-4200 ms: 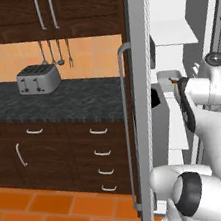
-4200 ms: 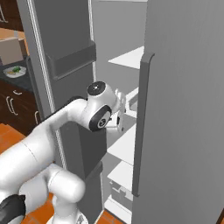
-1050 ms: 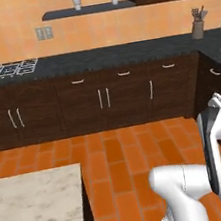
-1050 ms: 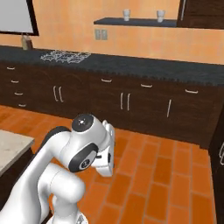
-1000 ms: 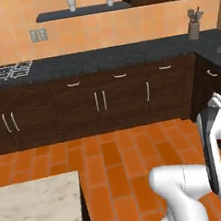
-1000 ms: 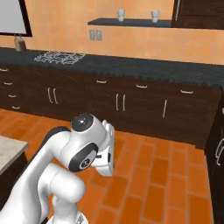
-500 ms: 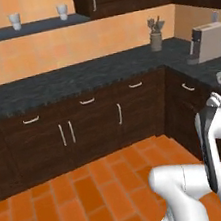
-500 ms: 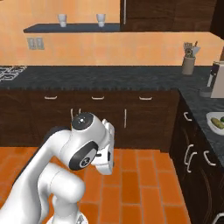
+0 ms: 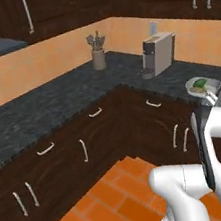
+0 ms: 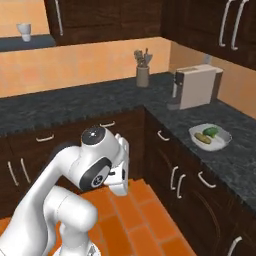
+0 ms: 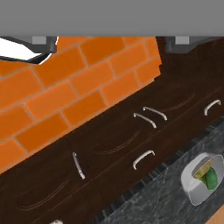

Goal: Take the meat container that has the chicken drumstick and place it on the second highest rack of the freezer. Then take the vegetable container that has the potato and broccoli and place it on the highest rack of the freezer.

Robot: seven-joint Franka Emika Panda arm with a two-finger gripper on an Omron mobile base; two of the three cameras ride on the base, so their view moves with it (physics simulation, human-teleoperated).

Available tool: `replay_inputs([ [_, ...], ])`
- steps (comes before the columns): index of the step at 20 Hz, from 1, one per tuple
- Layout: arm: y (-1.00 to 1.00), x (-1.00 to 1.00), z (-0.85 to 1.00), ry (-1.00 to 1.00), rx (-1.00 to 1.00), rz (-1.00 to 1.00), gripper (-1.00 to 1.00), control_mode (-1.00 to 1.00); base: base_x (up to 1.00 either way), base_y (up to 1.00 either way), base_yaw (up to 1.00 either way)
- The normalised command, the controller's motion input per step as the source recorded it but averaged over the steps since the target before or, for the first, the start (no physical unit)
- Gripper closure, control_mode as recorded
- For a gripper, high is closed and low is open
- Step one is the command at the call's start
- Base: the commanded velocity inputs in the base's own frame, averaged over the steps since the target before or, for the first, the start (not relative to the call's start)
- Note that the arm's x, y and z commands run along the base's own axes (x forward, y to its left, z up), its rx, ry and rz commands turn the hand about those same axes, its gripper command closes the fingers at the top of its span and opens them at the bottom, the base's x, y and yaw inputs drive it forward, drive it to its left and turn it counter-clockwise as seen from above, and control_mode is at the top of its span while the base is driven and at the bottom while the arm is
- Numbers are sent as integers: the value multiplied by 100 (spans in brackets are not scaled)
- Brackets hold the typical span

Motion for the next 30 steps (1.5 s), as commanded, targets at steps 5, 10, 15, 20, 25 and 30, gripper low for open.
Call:
replay_inputs([
  [5,0,0,0,0,0,0,-100,100,77,22,-83],
  [10,0,0,0,0,0,0,-100,100,98,13,-66],
  [15,0,0,0,0,0,0,-100,100,98,4,-16],
  [20,1,20,0,1,0,-1,-100,-100,56,2,-5],
  [25,0,100,-1,12,0,8,-100,-100,0,0,0],
  [30,-37,100,-6,29,1,27,-100,-100,0,0,0],
])
